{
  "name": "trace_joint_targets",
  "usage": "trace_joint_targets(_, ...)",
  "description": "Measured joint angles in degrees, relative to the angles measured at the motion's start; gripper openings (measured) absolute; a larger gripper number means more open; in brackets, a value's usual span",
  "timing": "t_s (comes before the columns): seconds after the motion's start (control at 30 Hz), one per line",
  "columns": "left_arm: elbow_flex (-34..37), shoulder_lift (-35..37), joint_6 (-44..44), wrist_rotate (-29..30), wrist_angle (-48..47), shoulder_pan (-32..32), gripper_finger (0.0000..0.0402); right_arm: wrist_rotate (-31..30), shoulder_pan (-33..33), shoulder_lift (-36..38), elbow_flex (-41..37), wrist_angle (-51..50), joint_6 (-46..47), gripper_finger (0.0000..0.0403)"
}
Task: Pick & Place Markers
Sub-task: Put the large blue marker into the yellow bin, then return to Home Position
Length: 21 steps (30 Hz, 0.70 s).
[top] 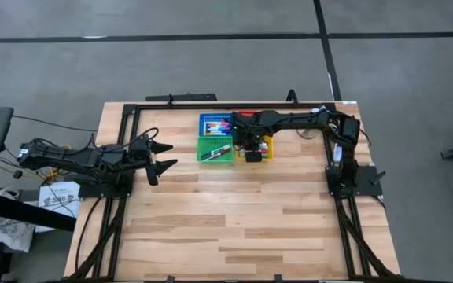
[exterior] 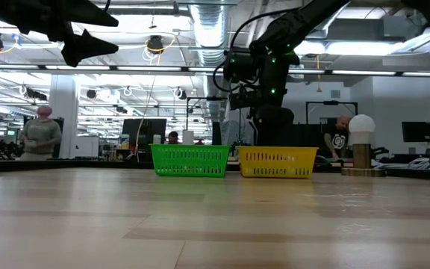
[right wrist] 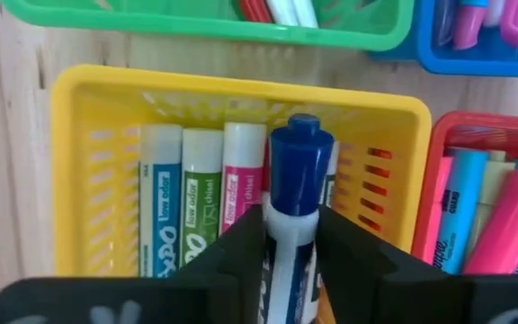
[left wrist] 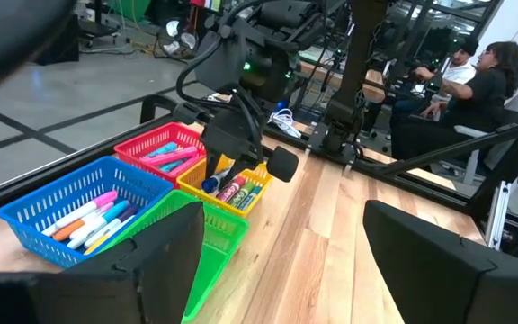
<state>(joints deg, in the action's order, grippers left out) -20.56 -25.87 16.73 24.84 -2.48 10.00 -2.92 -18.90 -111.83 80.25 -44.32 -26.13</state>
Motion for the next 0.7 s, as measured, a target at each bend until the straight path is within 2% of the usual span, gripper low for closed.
trace_joint_targets(0.2,0.0,0.0,0.0,0.0,0.0,0.0,0.0304,0.0,0.4,0.0,0.2,-0.4,0.3,0.0144)
trace_joint_targets(0.33,0.0,0.0,0.0,0.0,0.0,0.0,0.0304,-0.3,0.9,0.0,3.3,-4.0,3.8,0.0168)
trace_joint_targets(0.5,0.0,0.0,0.2,0.0,0.0,0.0,0.0304,-1.2,1.7,0.1,10.6,-14.0,10.5,0.0177)
trace_joint_targets(0.7,0.0,0.0,1.9,0.0,0.6,0.0,0.0304,-0.7,4.2,1.0,17.7,-22.7,12.6,0.0175)
